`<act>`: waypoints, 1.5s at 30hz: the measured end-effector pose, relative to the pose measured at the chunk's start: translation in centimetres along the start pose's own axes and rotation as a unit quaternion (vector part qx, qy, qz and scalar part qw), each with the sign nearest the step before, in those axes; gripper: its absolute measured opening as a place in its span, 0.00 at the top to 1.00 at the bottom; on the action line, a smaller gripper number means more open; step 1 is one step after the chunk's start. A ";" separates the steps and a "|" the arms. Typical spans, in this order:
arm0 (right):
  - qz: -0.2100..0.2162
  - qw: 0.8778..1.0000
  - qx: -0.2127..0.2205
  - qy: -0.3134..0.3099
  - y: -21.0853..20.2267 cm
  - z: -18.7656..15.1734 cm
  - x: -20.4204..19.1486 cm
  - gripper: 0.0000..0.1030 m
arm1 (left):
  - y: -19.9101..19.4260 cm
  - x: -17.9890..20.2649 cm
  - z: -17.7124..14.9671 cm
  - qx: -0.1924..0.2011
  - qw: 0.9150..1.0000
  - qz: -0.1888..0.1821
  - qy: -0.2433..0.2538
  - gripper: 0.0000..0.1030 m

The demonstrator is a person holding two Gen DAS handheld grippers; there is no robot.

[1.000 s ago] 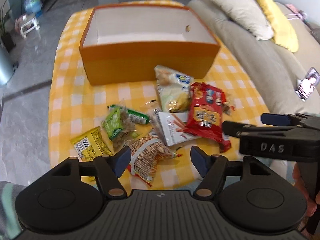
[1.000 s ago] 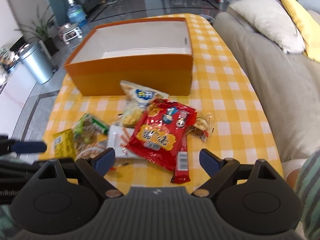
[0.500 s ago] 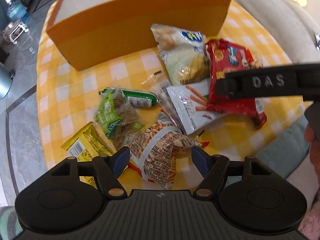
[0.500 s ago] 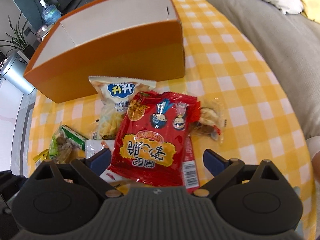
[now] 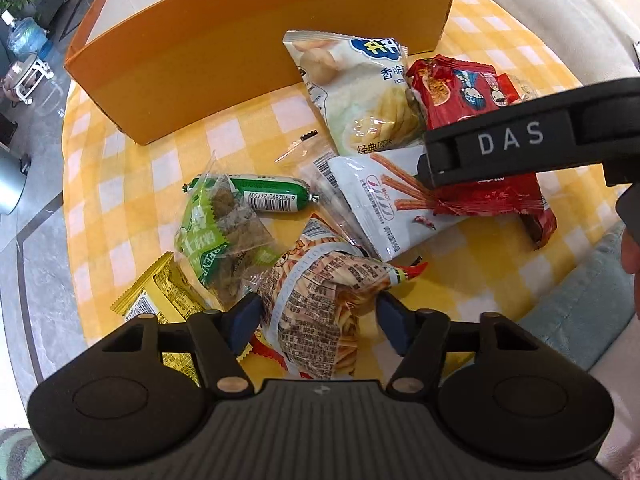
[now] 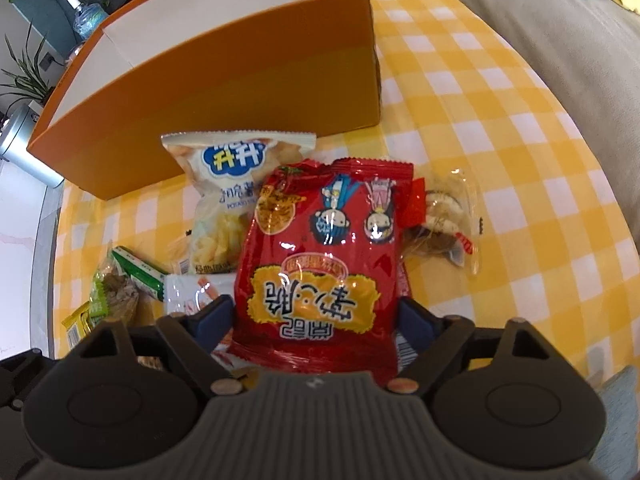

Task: Organize snacks
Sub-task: 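Grasp the red snack bag with the right tool while the left tool grasps the striped crisp bag, then carry both bags into the orange box and open both tools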

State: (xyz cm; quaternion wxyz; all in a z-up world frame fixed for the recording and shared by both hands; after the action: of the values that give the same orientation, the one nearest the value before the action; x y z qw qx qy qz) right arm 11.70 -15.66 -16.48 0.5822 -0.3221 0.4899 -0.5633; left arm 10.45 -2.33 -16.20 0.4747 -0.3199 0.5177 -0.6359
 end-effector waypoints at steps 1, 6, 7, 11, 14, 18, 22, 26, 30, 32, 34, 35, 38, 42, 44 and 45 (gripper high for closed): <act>-0.003 1.000 0.002 -0.004 -0.1 -0.1 0.0 0.21 | 0.1 0.1 0.0 0.002 1.000 0.003 0.003 0.36; -0.010 1.000 0.002 -0.015 -0.4 -0.2 -0.1 0.27 | -0.2 0.2 -0.2 0.012 1.000 0.011 0.003 0.47; -0.011 1.000 0.002 -0.016 -0.5 -0.2 0.0 0.28 | -0.3 0.2 -0.3 0.014 1.000 0.013 0.001 0.51; -0.015 1.000 0.006 -0.021 -1.3 -0.2 0.0 0.33 | -1.1 0.1 -0.4 0.029 1.000 0.005 -0.010 0.54; -0.012 1.000 0.011 -0.024 -2.2 -0.4 0.0 0.35 | -2.1 -0.1 -0.5 0.042 0.999 -0.002 -0.023 0.56; -0.003 1.000 0.016 -0.027 -3.6 -0.8 0.0 0.37 | -3.4 -0.3 -0.6 0.060 0.997 -0.006 -0.044 0.57; 0.011 0.999 0.026 -0.035 -5.2 -1.4 -0.2 0.38 | -4.7 -0.8 -0.8 0.074 0.995 -0.009 -0.066 0.58; 0.022 0.997 0.052 -0.047 -7.4 -1.9 -0.4 0.38 | -6.5 -1.7 -0.9 0.096 0.991 -0.021 -0.092 0.58; 0.026 0.994 0.082 -0.065 -9.8 -2.1 -0.4 0.38 | -8.6 -2.5 -0.6 0.123 0.985 -0.040 -0.116 0.58; 0.027 0.992 0.096 -0.076 -10.8 -2.0 -0.5 0.38 | -9.8 -3.0 -0.1 0.137 0.982 -0.047 -0.121 0.58; 0.032 0.990 0.109 -0.084 -11.9 -1.6 -0.5 0.38 | -10.9 -3.6 0.6 0.152 0.979 -0.048 -0.125 0.58; 0.035 0.989 0.116 -0.087 -12.4 -1.4 -0.5 0.38 | -11.5 -3.9 1.1 0.160 0.978 -0.047 -0.127 0.58; 0.039 0.984 0.143 -0.096 -14.0 -0.6 -0.8 0.38 | -13.0 -4.7 2.5 0.184 0.973 -0.042 -0.129 0.58; 0.059 0.977 0.177 -0.104 -15.6 1.3 -1.4 0.38 | -14.3 -6.2 4.9 0.212 0.967 -0.036 -0.138 0.58; 0.072 0.972 0.192 -0.110 -16.2 2.5 -1.9 0.38 | -14.5 -7.1 6.4 0.223 0.964 -0.031 -0.143 0.58; 0.076 0.970 0.200 -0.113 -16.4 3.3 -2.2 0.38 | -14.7 -7.3 7.0 0.227 0.962 -0.030 -0.147 0.58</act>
State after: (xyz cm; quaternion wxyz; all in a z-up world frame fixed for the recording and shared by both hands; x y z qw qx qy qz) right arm 9.44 -16.67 0.20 0.7276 -0.2223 0.3210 -0.5640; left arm 15.26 2.25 0.33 0.5863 -0.3086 0.2743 -0.6969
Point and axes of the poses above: each gripper's, at about its wrist camera, not at the fingertips, and y roughly the way its jaws point, x to its right, z to its top, the point moved 2 cm from there along y, roughly the way its jaws point
